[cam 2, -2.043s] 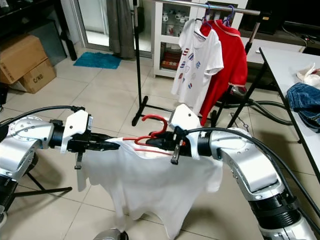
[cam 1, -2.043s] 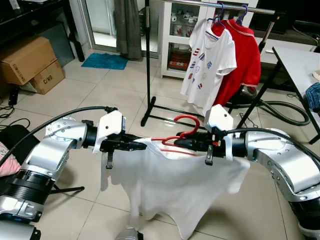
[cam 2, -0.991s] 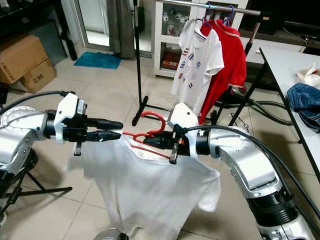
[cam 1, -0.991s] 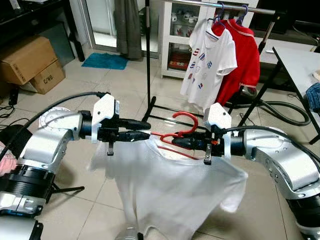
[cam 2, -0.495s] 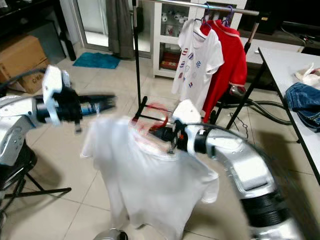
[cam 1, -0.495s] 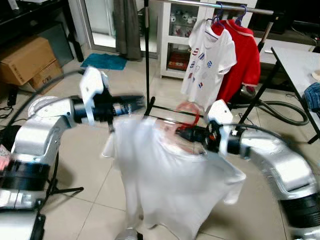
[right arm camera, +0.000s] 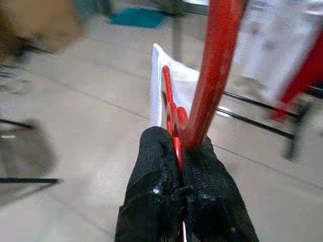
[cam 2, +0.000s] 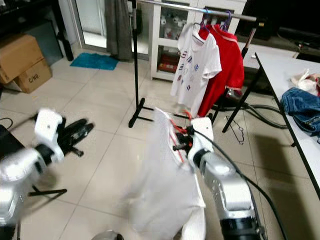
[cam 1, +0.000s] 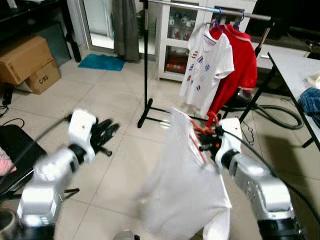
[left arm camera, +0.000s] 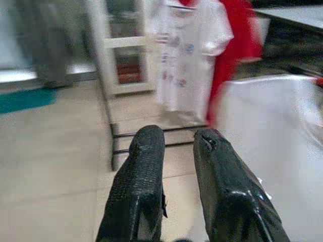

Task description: Hang hanger

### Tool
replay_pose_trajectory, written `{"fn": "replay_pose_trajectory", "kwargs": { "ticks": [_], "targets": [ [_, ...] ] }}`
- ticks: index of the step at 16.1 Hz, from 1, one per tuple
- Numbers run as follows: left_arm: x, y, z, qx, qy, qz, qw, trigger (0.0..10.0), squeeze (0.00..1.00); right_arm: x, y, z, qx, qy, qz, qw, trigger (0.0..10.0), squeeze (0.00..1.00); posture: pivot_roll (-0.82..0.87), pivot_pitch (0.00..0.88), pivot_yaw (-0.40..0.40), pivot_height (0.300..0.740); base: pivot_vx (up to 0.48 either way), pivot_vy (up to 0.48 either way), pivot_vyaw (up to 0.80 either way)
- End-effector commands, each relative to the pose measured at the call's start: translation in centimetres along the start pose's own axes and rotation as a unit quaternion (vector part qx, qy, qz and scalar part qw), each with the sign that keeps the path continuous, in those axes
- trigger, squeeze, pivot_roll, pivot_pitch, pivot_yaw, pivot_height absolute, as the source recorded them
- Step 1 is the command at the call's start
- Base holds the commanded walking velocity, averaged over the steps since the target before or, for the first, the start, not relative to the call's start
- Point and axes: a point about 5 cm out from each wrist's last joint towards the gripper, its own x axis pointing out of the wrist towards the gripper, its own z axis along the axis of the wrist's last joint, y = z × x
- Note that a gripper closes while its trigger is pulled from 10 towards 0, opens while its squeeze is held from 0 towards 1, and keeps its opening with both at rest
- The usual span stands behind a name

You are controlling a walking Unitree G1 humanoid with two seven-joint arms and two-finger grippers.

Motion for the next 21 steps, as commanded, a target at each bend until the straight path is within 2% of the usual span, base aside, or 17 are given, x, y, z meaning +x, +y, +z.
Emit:
{"fn": "replay_pose_trajectory", "kwargs": {
  "ticks": [1, 3, 5, 7, 8, 10, 12, 13, 16, 19, 21],
  "targets": [
    [0.0, -0.2, 0.7, 0.009, -0.015, 0.02, 1.0, 10.0, 0.0, -0.4, -0.7, 0.8, -0.008, -0.024, -0.033, 0.999, 10.0, 0.0, 0.09, 0.0, -0.031, 0.74, 0.0, 0.0, 0.0],
    [0.5, -1.9, 1.0, -0.009, -0.029, 0.029, 0.999, 10.0, 0.0, -1.2, -1.1, 1.5, 0.048, -0.093, -0.031, 0.994, 10.0, 0.0, 0.08, 0.0, 0.005, 0.74, 0.268, 0.0, 0.0],
    [0.8, -2.3, 1.3, -0.012, -0.034, 0.034, 0.999, 10.0, 0.0, -1.6, -1.7, 1.6, 0.096, -0.102, -0.067, 0.988, 10.0, 0.0, 0.07, 0.0, 0.02, 0.74, 0.279, 0.0, 0.0],
    [1.1, -2.6, 1.4, -0.012, -0.034, 0.036, 0.999, 10.0, 0.0, -1.8, -1.5, 1.9, 0.136, -0.121, -0.048, 0.982, 10.0, 0.0, 0.08, 0.0, 0.023, 0.74, 0.281, 0.0, 0.0],
    [1.3, -2.8, 1.5, -0.008, -0.035, 0.038, 0.999, 10.0, 0.0, -1.6, -1.0, 2.2, 0.139, -0.124, -0.031, 0.982, 10.0, 0.0, 0.09, 0.0, 0.015, 0.74, 0.281, 0.0, 0.0],
    [1.4, -2.9, 1.8, -0.005, -0.038, 0.047, 0.998, 10.0, 0.0, -1.2, -0.8, 2.3, 0.127, -0.108, -0.028, 0.986, 10.0, 0.0, 0.1, 0.0, -0.004, 0.74, 0.279, 0.0, 0.0],
    [1.1, -2.7, 1.6, -0.009, -0.037, 0.059, 0.998, 10.0, 0.0, -0.5, -0.6, 1.5, 0.076, -0.068, -0.03, 0.994, 10.0, 0.0, 0.1, 0.0, -0.024, 0.74, 0.285, 0.0, 0.0],
    [1.0, -2.7, 1.5, -0.012, -0.038, 0.063, 0.997, 10.0, 0.0, -0.5, -0.6, 1.5, 0.075, -0.064, -0.036, 0.994, 10.0, 0.0, 0.09, 0.0, -0.029, 0.74, 0.352, 0.0, 0.0],
    [0.9, -2.7, 1.8, -0.013, -0.043, 0.065, 0.997, 10.0, 0.0, -0.5, -0.7, 2.0, 0.081, -0.07, -0.048, 0.993, 10.0, 0.0, 0.08, 0.0, -0.048, 0.74, 0.382, 0.0, 0.0],
    [0.3, -2.6, 1.9, -0.018, -0.046, 0.078, 0.996, 10.0, 0.0, -0.2, -0.7, 2.3, 0.036, -0.081, -0.063, 0.994, 10.0, 0.0, 0.1, 0.0, -0.052, 0.74, 0.421, 0.0, 0.0],
    [0.4, -2.7, 2.1, -0.021, -0.046, 0.077, 0.996, 10.0, 0.0, -0.2, -0.6, 2.6, 0.04, -0.086, -0.058, 0.994, 10.0, 0.0, 0.11, 0.0, -0.051, 0.74, 0.428, 0.0, 0.0]
  ]
}}
